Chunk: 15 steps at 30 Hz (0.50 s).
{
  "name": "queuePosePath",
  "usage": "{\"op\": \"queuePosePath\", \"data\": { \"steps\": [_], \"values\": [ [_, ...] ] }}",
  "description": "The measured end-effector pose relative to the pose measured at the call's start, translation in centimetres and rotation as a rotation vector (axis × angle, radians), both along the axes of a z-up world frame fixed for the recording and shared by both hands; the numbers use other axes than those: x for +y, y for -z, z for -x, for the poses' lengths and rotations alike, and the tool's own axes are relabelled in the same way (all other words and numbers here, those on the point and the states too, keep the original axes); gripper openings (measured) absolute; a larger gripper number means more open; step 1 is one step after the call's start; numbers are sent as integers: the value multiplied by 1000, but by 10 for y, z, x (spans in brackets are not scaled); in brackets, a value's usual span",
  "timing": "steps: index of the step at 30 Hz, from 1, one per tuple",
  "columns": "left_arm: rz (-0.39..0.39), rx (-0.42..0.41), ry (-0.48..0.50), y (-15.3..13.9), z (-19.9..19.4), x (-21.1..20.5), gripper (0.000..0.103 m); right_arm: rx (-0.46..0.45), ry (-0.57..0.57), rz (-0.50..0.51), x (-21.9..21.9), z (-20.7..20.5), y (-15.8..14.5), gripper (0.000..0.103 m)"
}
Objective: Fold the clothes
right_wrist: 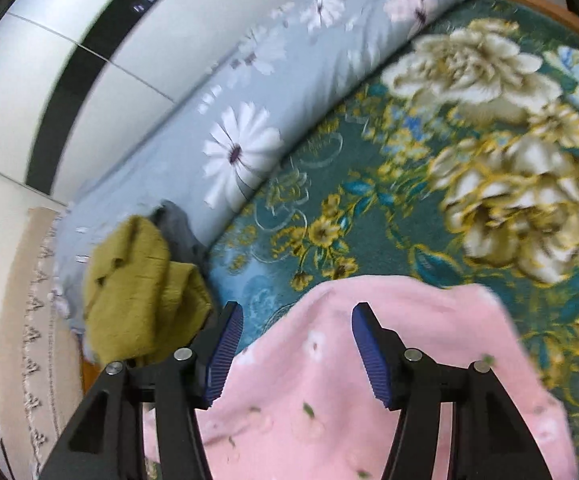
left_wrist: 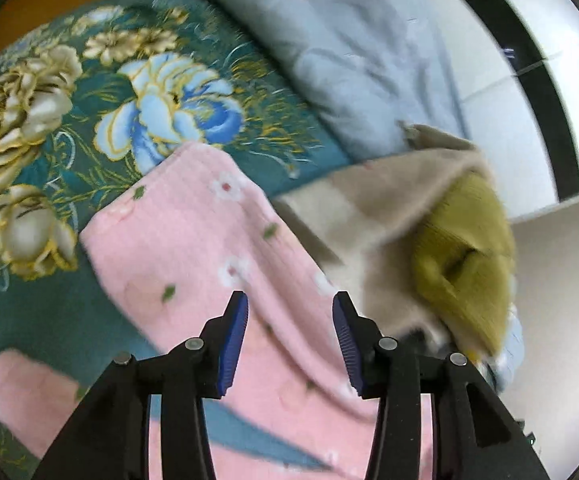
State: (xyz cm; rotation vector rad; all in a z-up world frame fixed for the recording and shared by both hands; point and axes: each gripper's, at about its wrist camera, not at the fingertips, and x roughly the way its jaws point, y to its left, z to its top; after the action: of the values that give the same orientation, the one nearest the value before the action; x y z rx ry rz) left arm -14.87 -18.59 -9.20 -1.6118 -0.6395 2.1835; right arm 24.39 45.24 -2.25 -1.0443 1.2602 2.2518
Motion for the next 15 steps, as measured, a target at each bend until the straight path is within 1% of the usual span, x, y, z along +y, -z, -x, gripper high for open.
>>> {"op": "queuePosePath", "data": {
  "steps": [2,3,5,7,10,13,15],
  "values": [
    [-30,39,7,-14,-29,-17,55,27,21,-13,5,-43,-7,62],
    [-24,52,5,-17,-43,-26,55,40,31,-20,8,-65,-11,62],
    [-14,72,-7,-20,-70,-45,55,29,48,-10,9,-107,-6,62],
    [-22,57,-47,-14,-93,-66,55,2,96,28,10,-161,10,62],
    [-51,24,-125,-2,-116,-91,55,-39,195,93,11,-232,40,62],
    [-92,7,-187,4,-134,-107,55,-59,269,210,4,-283,79,63],
    [-119,-6,-215,9,-144,-113,55,-38,281,256,-2,-289,92,63]
  ]
}}
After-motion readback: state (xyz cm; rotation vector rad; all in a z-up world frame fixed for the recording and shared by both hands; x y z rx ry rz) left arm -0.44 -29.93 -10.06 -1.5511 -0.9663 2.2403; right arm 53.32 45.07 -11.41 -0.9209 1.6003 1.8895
